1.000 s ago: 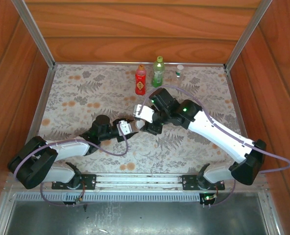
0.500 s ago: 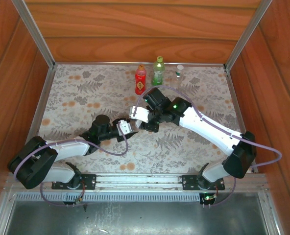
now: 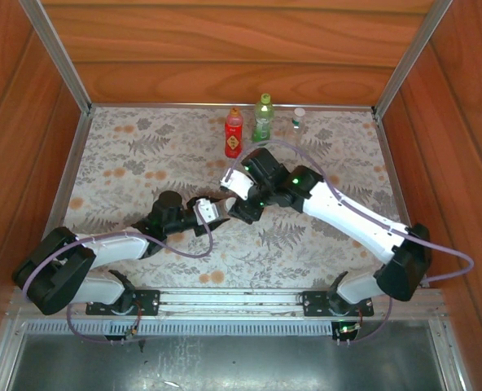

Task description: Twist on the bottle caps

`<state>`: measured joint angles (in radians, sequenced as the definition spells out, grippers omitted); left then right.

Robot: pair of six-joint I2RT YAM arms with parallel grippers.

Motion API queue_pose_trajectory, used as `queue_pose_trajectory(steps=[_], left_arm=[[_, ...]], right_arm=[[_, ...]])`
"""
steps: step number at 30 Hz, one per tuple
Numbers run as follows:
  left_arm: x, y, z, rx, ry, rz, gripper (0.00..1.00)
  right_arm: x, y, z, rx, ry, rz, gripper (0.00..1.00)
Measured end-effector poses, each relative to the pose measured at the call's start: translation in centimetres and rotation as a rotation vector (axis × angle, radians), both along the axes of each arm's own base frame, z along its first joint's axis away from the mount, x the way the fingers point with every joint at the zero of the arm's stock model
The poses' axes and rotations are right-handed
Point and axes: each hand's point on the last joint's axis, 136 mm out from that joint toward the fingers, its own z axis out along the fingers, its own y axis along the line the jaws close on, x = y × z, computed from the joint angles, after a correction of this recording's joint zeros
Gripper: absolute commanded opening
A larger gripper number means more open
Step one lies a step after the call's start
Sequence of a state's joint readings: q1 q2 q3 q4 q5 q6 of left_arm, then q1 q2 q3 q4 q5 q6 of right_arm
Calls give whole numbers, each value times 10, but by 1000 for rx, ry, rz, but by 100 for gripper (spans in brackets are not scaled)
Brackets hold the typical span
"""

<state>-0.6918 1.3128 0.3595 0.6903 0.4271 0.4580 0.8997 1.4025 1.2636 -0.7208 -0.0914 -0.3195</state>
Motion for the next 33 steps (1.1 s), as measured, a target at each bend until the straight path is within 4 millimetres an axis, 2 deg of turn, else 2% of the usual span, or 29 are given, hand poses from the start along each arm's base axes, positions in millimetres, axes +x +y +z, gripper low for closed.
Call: queue_pose_trajectory(steps=[6,12,20,25,27,30,32,33], left_arm=[[1,2,7,-64,109,17,56],[-1,0,13,-102,159,12,56],[-2,-2,16,-115,181,4,56],[-2,-1,14,-112,189,6,56],[-2,-1,14,-111,194,9,57],[-3,-1,14,-113,197,9,69],[-2,-1,15,-116,195,12,92],[-1,-1,16,-119,198,16,98]], right_arm=[[7,-5,23,270,-116,-84,76],[18,7,24,435,-95,-141,76],[20,27,20,510,-27,-113,53],[16,31,15,510,7,-91,37],[17,30,14,508,12,-93,34],[17,29,15,503,12,-95,33],[19,28,15,495,9,-106,35],[21,27,16,488,2,-112,36]])
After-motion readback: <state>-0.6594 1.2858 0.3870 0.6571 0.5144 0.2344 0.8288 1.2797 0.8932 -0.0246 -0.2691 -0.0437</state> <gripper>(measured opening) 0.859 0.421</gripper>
